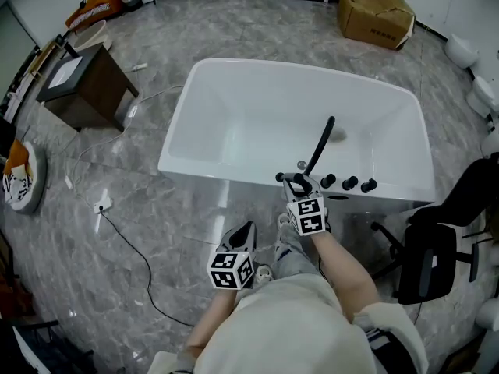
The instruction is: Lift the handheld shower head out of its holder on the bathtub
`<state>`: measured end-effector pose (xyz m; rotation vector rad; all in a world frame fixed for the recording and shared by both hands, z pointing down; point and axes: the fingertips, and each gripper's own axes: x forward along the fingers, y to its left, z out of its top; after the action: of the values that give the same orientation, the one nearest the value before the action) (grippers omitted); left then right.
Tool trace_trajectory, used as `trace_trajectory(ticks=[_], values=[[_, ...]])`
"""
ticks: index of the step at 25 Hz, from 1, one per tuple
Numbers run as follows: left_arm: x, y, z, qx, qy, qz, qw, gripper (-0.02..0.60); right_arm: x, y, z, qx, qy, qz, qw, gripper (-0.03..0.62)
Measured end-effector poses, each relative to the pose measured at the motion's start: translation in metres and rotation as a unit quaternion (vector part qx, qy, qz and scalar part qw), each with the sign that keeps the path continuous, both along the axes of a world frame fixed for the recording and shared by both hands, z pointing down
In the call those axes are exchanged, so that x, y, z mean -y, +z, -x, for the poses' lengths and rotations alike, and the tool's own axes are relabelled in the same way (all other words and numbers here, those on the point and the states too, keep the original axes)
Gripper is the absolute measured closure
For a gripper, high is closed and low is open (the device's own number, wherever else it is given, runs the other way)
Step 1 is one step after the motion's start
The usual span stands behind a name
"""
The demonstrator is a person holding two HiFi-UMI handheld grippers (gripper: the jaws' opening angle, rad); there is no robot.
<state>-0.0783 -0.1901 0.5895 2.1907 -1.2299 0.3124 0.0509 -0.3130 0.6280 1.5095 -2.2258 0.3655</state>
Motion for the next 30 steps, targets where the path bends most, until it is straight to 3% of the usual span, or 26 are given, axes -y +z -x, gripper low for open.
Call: trace_trajectory(ticks=[19,30], values=[[-0.035,-0.022,-0.010,0.009,0.052,-0.032,0.9981,0.561,-0.067,-0.096,-0.006,0.037,0.015,-0.092,0.995,0.459],[-0.042,-0.034,-0.010,0.012,0.062,-0.057,0.9964,0.561,-0.104,-0.174,-0.006,0.047,0.011,-0.175,0.983,0.464]])
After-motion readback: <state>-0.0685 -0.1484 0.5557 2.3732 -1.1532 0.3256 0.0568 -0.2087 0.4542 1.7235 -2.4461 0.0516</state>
